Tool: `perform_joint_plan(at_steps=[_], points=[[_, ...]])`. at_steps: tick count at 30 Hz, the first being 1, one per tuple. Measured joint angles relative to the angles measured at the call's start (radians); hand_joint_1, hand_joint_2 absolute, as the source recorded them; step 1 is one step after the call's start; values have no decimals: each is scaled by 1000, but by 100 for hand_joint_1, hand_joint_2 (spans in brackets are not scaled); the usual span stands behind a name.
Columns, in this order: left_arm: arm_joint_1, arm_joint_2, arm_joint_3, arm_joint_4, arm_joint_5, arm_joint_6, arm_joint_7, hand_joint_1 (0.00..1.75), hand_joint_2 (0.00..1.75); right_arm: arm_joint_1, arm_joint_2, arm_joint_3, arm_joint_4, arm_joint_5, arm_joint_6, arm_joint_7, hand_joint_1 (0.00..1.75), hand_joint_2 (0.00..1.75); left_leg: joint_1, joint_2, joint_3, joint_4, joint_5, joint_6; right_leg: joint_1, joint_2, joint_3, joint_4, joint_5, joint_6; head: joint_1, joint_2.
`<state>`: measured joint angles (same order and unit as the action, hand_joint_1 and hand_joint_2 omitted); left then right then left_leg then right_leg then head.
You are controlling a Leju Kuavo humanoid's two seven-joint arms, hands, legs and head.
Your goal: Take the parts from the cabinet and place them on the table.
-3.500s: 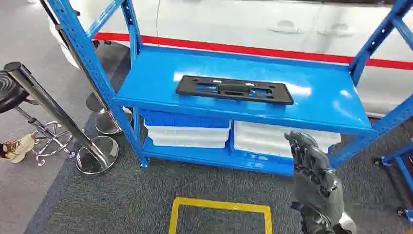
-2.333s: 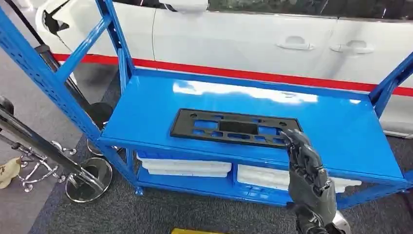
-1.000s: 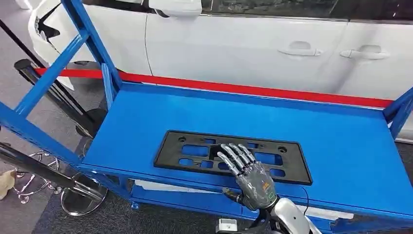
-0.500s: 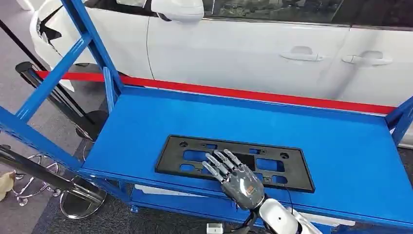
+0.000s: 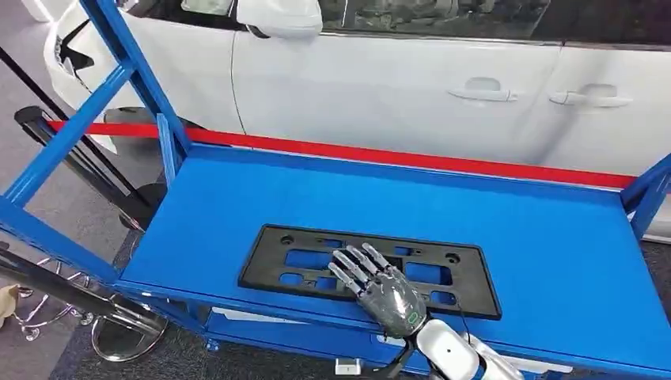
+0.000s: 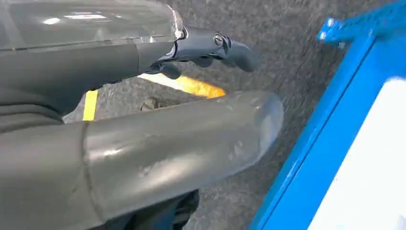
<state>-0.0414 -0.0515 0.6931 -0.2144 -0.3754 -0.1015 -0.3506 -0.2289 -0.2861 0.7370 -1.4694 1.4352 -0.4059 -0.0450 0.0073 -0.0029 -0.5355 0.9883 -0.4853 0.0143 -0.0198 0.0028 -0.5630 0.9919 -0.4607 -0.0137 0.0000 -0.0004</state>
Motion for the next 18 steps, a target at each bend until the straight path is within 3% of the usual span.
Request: perform_joint_plan(at_steps=[1,3,4,5,6,7,9,10,13,15,16,18], points=[[-2,0,0,0,-3,-3,-3,0,0,-11,0,7,5,20,12,12,0,175,0,0,-24,54,-32,-5,0,-1,0,0,-1,-6,-1,0],[-3,0,0,0,-5,-5,-9,0,0,-34,3,24,25,68,41,39,0,175,3,0,-105,224,-111,-13,2,-2,-1,1,-1,-8,-1,0],[-2,0,0,0,-6,-7,-10,0,0,-46,7,34,38,91,60,53,0,175,3,0,-139,294,-134,-14,2,-3,-1,1,-1,-8,-1,0],[0,0,1,0,-9,-8,-12,0,0,-63,12,48,56,112,80,76,143,175,3,0,-156,324,-130,-13,3,-2,-1,1,-1,-9,-1,0],[2,0,1,0,-10,-10,-14,0,0,-82,19,64,74,114,102,99,166,175,3,0,-146,297,-100,-10,4,1,1,2,-1,-9,-1,0],[1,0,2,0,-10,-11,-17,0,0,-106,29,82,96,115,133,123,169,175,3,0,-112,225,-53,-5,5,3,4,2,-1,-9,-1,0],[-3,2,9,0,-8,-14,-24,0,0,-148,54,114,142,115,184,163,168,175,-2,0,-18,31,35,14,8,7,10,1,-1,-9,-1,0],[-5,4,13,0,-8,-15,-27,0,0,-164,66,127,165,115,202,177,168,175,-9,1,2,-12,19,21,9,7,9,1,-1,-8,0,0],[-6,4,19,0,-8,-19,-31,0,0,-195,103,148,232,115,222,208,175,175,-13,2,-1,-16,23,20,8,10,10,-4,4,9,-1,0],[-6,3,24,0,-8,-24,-35,0,0,-207,118,153,260,115,225,225,175,175,1,8,10,-40,44,29,9,9,9,3,-2,21,-1,0],[-6,3,25,0,-10,-33,-42,0,0,-212,125,153,274,115,224,237,175,175,0,8,9,-45,48,35,13,7,-8,37,-34,23,0,0],[-5,3,29,0,-11,-44,-55,0,0,-217,137,152,296,115,219,260,175,175,-1,13,3,-44,51,38,9,5,-77,193,-125,28,0,0]])
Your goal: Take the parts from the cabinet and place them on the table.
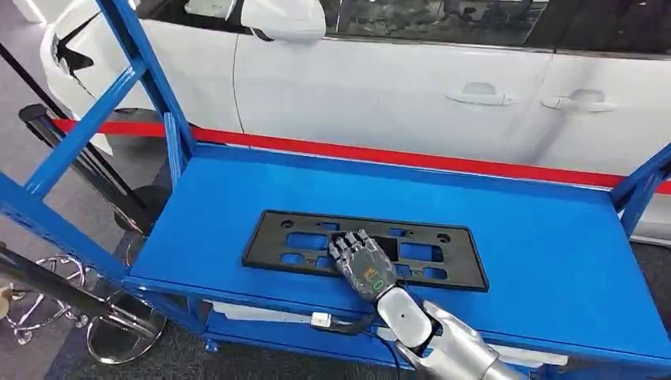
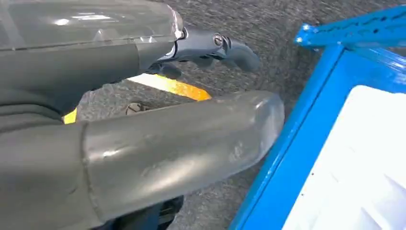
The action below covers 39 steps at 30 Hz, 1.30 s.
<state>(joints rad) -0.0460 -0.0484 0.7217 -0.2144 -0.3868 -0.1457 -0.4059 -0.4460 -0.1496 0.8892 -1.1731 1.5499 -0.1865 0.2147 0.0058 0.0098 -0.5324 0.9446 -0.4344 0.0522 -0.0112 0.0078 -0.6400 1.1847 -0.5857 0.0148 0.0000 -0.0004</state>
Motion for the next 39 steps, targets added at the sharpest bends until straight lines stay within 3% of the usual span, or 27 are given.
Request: perform_joint_plan(at_steps=[1,2,3,4,6,7,11,13,14,16,17,18,19,20,21,22,23,26,28,29,31,32,33,34,37,38,39], points=[[1,0,4,0,0,-7,-8,0,0,1,4,0,10,0,-3,5,175,175,-2,2,-3,1,1,1,-2,-1,-36,80,-32,3,0,0],[2,0,7,0,0,-9,-11,0,0,1,6,-1,16,0,-8,8,175,175,-3,2,-5,4,1,1,-2,-2,-54,124,-40,5,0,0],[3,0,9,0,0,-11,-14,0,0,1,8,-2,21,0,-11,9,175,175,-3,2,-7,8,1,1,-2,-2,-46,111,-20,6,0,0],[4,0,11,0,0,-13,-14,0,0,0,9,-2,24,0,-13,11,175,175,-3,1,-7,12,-1,-1,-2,-3,-14,56,16,5,0,0],[4,0,13,0,-1,-14,-14,0,0,-4,14,-4,29,0,-13,12,175,175,-3,-1,-7,18,-3,-5,-2,-3,85,-131,99,-2,0,0],[4,0,13,0,-1,-15,-15,0,0,-7,15,-4,31,0,-13,12,175,175,-5,-1,-10,22,-5,-9,0,-3,113,-193,101,-8,0,0],[4,0,14,0,-3,-21,-28,0,0,-7,25,-5,36,-1,-13,13,175,175,-7,-4,-13,29,-5,-31,6,-4,110,-193,105,-26,0,0],[5,0,14,0,-8,-25,-37,0,0,-5,28,-11,36,-1,-14,14,175,175,-4,-6,-24,55,-32,-41,-3,-10,115,-208,116,-40,0,0],[6,-1,14,0,-11,-29,-45,0,175,-3,29,-17,36,-1,-14,15,175,175,-2,-6,-49,113,-73,-48,-4,-12,112,-208,118,-43,-1,0],[6,0,14,0,-15,-33,-65,0,175,5,28,-31,36,-1,-19,15,175,175,6,-6,-126,289,-157,-60,-4,-15,108,-207,118,-44,0,0],[8,0,14,0,-21,-34,-71,0,175,11,28,-37,36,-1,-23,15,175,175,8,-6,-150,344,-171,-63,-4,-16,107,-205,118,-44,0,0],[11,1,14,0,-26,-34,-73,0,175,17,28,-40,36,-1,-28,15,175,175,10,-6,-156,359,-169,-65,-4,-17,107,-205,118,-44,0,0],[12,2,14,0,-34,-31,-80,0,175,22,28,-53,36,-1,-46,14,175,175,12,-5,-143,329,-142,-66,-5,-17,107,-203,117,-43,-1,0],[12,5,14,0,-39,-28,-81,0,175,30,28,-63,31,-9,-73,10,175,175,15,-5,-100,247,-89,-66,-7,-16,109,-202,116,-40,0,0],[10,6,14,0,-47,-25,-81,0,175,45,28,-85,17,-47,-118,-14,175,175,16,-6,-51,149,-42,-66,-10,-16,112,-200,113,-35,0,0],[10,6,14,0,-50,-25,-81,0,175,64,26,-109,-5,-121,-166,-58,175,175,18,-7,-9,62,-18,-65,-9,-16,113,-198,110,-28,0,0],[9,7,14,0,-53,-25,-81,0,175,89,17,-137,-31,-231,-207,-120,175,175,9,-9,2,36,-32,-59,-3,-17,108,-192,106,-19,0,0],[17,8,16,0,-54,-32,-66,0,175,157,-1,-235,-167,-622,-288,-394,175,175,8,-7,-8,45,-31,-39,-2,-13,107,-202,116,-2,0,0],[15,8,24,0,-47,-47,-80,0,175,196,-14,-301,-296,-839,-298,-585,175,175,16,-1,-3,32,-21,-21,-2,-9,102,-182,92,7,0,0],[12,8,27,0,-44,-50,-86,0,175,217,-15,-325,-355,-916,-290,-648,175,175,14,-1,-5,32,-21,-12,-2,-9,79,-129,54,6,0,0],[8,8,37,0,-53,-49,-102,0,175,273,-15,-373,-486,-1049,-260,-748,175,175,10,-1,-8,31,-20,-6,0,-9,-3,46,-31,6,0,0],[8,8,37,0,-61,-44,-108,0,175,305,-15,-387,-544,-1094,-252,-788,175,175,6,-3,-9,32,-20,-3,-1,-9,-38,115,-52,6,0,0],[8,8,37,0,-65,-44,-111,0,175,332,-15,-391,-591,-1122,-244,-822,175,175,3,-5,-10,32,-19,-2,-1,-9,-50,134,-44,3,0,0],[7,8,38,0,-66,-47,-111,0,175,352,-16,-392,-644,-1143,-243,-846,175,175,-2,-7,-9,32,-19,-2,0,-9,-37,104,-15,-1,0,0],[0,8,39,0,-71,-50,-113,0,175,371,-14,-396,-760,-1168,-241,-868,175,175,-8,-7,-6,32,-21,-3,10,-9,85,-153,115,-26,0,0],[-4,8,39,0,-72,-51,-113,0,175,376,-12,-396,-785,-1170,-241,-868,175,175,-19,-8,-10,39,-24,-7,15,-10,99,-193,107,-28,0,0],[-6,8,39,0,-72,-51,-113,0,175,381,-11,-396,-808,-1170,-241,-869,175,175,-17,-9,-14,39,-24,-10,11,-13,94,-190,110,-25,-1,0]])
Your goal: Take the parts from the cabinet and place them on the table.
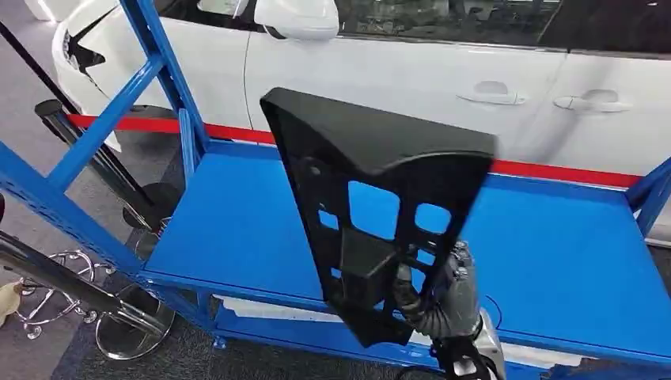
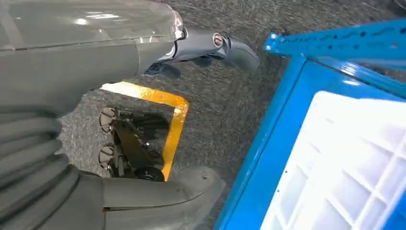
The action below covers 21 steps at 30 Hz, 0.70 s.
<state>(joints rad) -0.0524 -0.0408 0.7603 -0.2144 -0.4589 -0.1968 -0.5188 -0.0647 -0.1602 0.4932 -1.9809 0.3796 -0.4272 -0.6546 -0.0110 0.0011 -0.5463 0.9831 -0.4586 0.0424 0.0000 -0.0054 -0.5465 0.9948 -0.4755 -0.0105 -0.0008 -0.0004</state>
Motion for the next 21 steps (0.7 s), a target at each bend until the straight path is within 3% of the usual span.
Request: perform_joint_plan(at_steps=[2,4,5,8,9,10,11,13,14,16,18,21], points=[[1,0,0,0,-1,-3,-3,0,175,9,0,-6,-26,-6,1,-6,175,175,3,2,0,-1,1,-7,5,3,-3,2,1,-3,0,0],[-1,2,0,0,-5,-7,-13,0,175,11,2,-9,-49,-26,1,-27,175,175,2,0,-4,12,-12,-18,-8,-1,-1,-7,9,-14,0,0],[-2,0,0,0,-8,-7,-21,0,175,11,2,-9,-65,-36,1,-34,175,175,3,-1,-20,53,-46,-26,-9,0,-2,-7,10,-18,0,0],[-5,2,0,0,-14,5,-27,0,175,3,2,2,-123,-107,8,-41,175,175,16,0,-130,299,-162,-44,-9,-2,-8,-3,9,-20,0,0],[-5,1,0,0,-17,14,-26,0,175,-2,2,10,-149,-167,29,-41,175,175,18,0,-148,335,-165,-47,-9,-2,-10,0,9,-20,0,0],[-5,2,0,0,-21,23,-26,0,175,-5,3,16,-171,-252,64,-40,175,175,20,0,-141,319,-143,-48,-9,-2,-9,1,10,-20,0,0],[-5,2,0,0,-23,29,-23,0,175,-8,6,18,-189,-353,115,-24,175,175,21,0,-112,259,-106,-47,-10,-2,-7,1,10,-20,0,0],[-4,2,5,0,-23,32,-20,0,175,-13,19,17,-210,-582,279,53,175,175,21,0,-18,72,-19,-38,-10,1,-3,2,9,-19,0,0],[-4,3,10,0,-20,32,-20,0,175,-12,22,13,-210,-661,349,91,175,175,17,-1,11,6,-14,-30,-8,2,-4,2,9,-15,0,0],[-3,3,20,0,-19,27,-15,0,175,0,22,12,-201,-690,482,107,175,175,12,-4,9,3,-7,-21,-7,3,-11,3,14,-1,0,0],[2,5,26,0,-21,28,-6,0,175,12,22,10,-191,-661,552,96,175,175,10,-7,7,0,0,-12,-9,1,-9,-6,22,11,0,0],[2,5,26,0,-21,28,-6,0,175,12,22,10,-191,-661,552,96,175,175,10,-7,7,0,0,-12,-9,1,-9,-6,22,11,0,0]])
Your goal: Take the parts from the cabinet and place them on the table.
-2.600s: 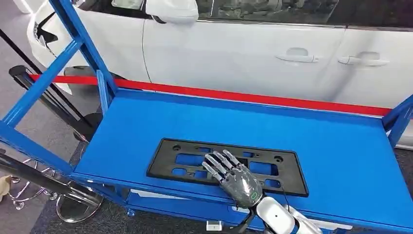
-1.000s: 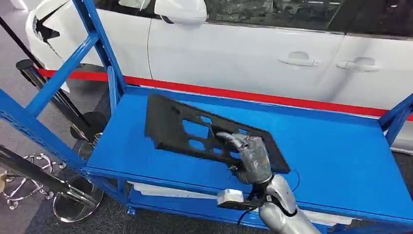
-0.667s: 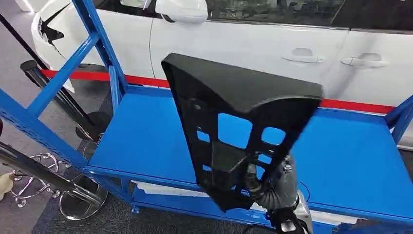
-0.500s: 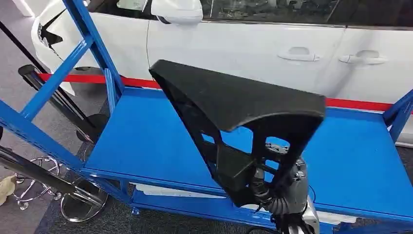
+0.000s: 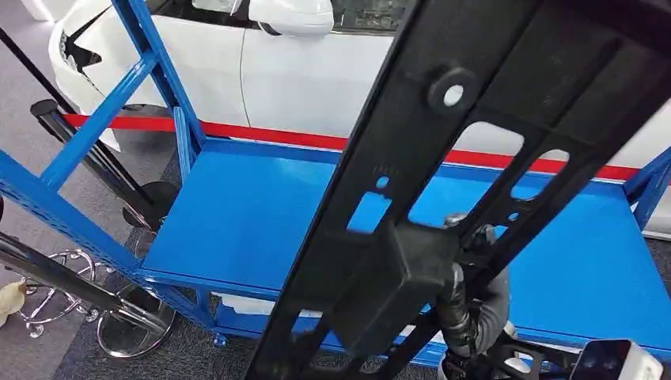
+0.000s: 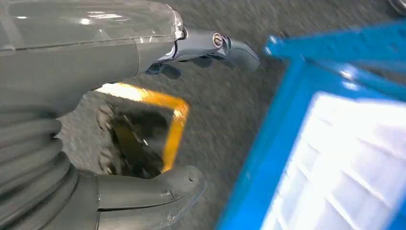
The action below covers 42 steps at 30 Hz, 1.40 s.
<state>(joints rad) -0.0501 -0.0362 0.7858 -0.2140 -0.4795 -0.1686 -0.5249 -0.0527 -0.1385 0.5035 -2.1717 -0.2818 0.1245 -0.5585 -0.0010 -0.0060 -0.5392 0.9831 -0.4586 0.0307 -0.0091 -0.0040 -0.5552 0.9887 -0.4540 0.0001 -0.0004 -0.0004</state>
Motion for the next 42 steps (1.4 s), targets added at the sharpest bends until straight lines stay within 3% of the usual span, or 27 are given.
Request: perform_joint_plan(at_steps=[5,6,7,8,9,10,11,14,15,17,19,20,22,24,25,26,27,30,31,32,34,35,36,38,40,41,42], points=[[2,0,1,0,-2,1,5,0,175,4,0,-2,2,10,17,-3,175,175,2,1,0,-8,6,4,3,0,0,0,2,3,0,0],[2,0,2,0,-9,9,27,0,175,20,-1,-5,7,43,58,-17,175,175,11,6,-7,-20,23,20,3,3,-21,54,-66,9,1,0],[1,0,4,0,-13,15,46,0,175,27,-4,-6,9,53,70,-28,175,175,10,7,-14,-18,26,24,1,4,-45,121,-118,11,0,0],[4,2,10,0,-31,50,136,0,175,47,-9,-17,14,81,97,-44,175,175,5,10,-48,-9,43,22,-3,4,-90,297,-189,16,0,0],[3,1,12,1,-67,113,342,0,175,44,-11,-26,14,92,119,-56,175,175,5,9,-61,-6,56,16,-4,4,54,79,-91,12,0,0],[1,0,12,1,-76,132,413,0,175,36,-11,-29,14,91,125,-57,175,175,5,9,-63,-2,60,10,-5,4,109,-8,-90,10,0,0],[4,-1,12,1,-80,143,458,0,175,30,-11,-31,14,92,127,-58,175,175,2,8,-67,1,65,4,3,6,111,-17,-82,6,-1,0],[5,-5,13,1,-86,153,484,0,175,24,-12,-39,14,91,126,-59,175,175,4,7,-76,2,83,-15,7,6,91,-9,-75,-6,0,0],[7,-5,13,1,-87,159,496,0,175,22,-12,-40,15,92,127,-59,175,175,2,3,-83,5,83,-21,-2,3,82,-14,-63,-17,0,0],[7,-10,14,2,-89,173,546,0,175,17,-13,-44,16,96,126,-60,175,175,8,4,-113,79,-21,-33,-2,-2,60,-14,-44,-34,0,0],[7,-13,15,2,-97,181,573,0,175,17,-13,-52,16,104,118,-58,175,175,11,4,-159,236,-129,-42,1,-2,33,-10,-24,-36,0,0],[7,-15,15,2,-98,182,577,0,175,16,-13,-57,17,106,117,-55,175,175,11,4,-171,302,-151,-44,2,-3,16,-5,-15,-35,0,0],[7,-18,16,2,-100,179,570,0,175,12,-13,-65,17,110,122,-56,175,175,11,4,-140,314,-108,-42,4,-4,-17,9,-2,-33,0,0],[7,-18,17,2,-105,174,554,0,175,3,-12,-72,17,122,124,-66,175,175,11,4,-34,177,-45,-32,6,-4,-39,13,11,-31,0,0],[5,-18,18,2,-106,171,551,0,175,-4,-12,-72,17,126,124,-71,175,175,5,2,39,78,-43,-20,7,-4,-44,15,19,-28,0,0],[2,-13,19,1,-106,171,548,0,175,-9,-11,-75,17,127,124,-72,175,175,0,4,92,-4,-68,-8,11,-4,-48,16,25,-23,0,0],[1,-14,21,1,-106,169,545,0,175,-12,-11,-76,17,127,124,-73,175,175,0,4,104,-34,-74,-7,8,-7,-50,16,33,-15,0,0],[4,-13,24,1,-106,169,544,0,175,-18,-11,-77,17,128,124,-73,175,175,-5,3,89,-46,-45,8,5,-7,-50,-1,61,3,0,0],[3,-13,24,1,-106,169,544,0,175,-19,-11,-79,17,128,124,-73,175,175,6,11,85,-56,-28,15,2,-5,-56,9,38,8,0,0],[2,-14,24,1,-106,168,544,0,175,-21,-11,-80,17,128,124,-74,175,175,5,12,75,-55,-18,23,3,-1,-74,43,-15,11,0,0],[1,-13,24,1,-106,168,544,0,175,-21,-11,-80,17,128,124,-74,175,175,4,14,44,-48,0,27,-2,0,-121,192,-136,19,0,0],[2,-13,24,1,-106,168,544,0,175,-21,-11,-81,17,128,124,-74,175,175,3,15,29,-46,10,26,-3,0,-141,266,-166,23,0,0],[2,-13,24,1,-106,168,544,0,175,-21,-11,-81,17,128,124,-74,175,175,4,16,12,-42,20,24,-4,0,-149,321,-168,26,0,0],[3,-14,24,1,-106,168,544,0,175,-21,-11,-81,17,128,124,-73,175,175,6,16,-15,-34,34,19,-8,0,-98,286,-97,30,0,0],[3,-14,24,1,-106,167,544,0,175,-23,-11,-81,17,128,124,-74,175,175,9,15,-30,-29,46,10,-13,0,28,106,-35,32,0,0],[4,-14,24,1,-106,167,544,0,175,-26,-11,-81,17,128,124,-74,175,175,5,15,-38,-25,49,4,-14,2,86,14,-50,34,0,0],[3,-14,24,1,-106,167,543,0,175,-26,-11,-81,17,129,124,-74,175,175,3,14,-40,-23,55,-2,-5,6,108,-34,-65,24,0,0]])
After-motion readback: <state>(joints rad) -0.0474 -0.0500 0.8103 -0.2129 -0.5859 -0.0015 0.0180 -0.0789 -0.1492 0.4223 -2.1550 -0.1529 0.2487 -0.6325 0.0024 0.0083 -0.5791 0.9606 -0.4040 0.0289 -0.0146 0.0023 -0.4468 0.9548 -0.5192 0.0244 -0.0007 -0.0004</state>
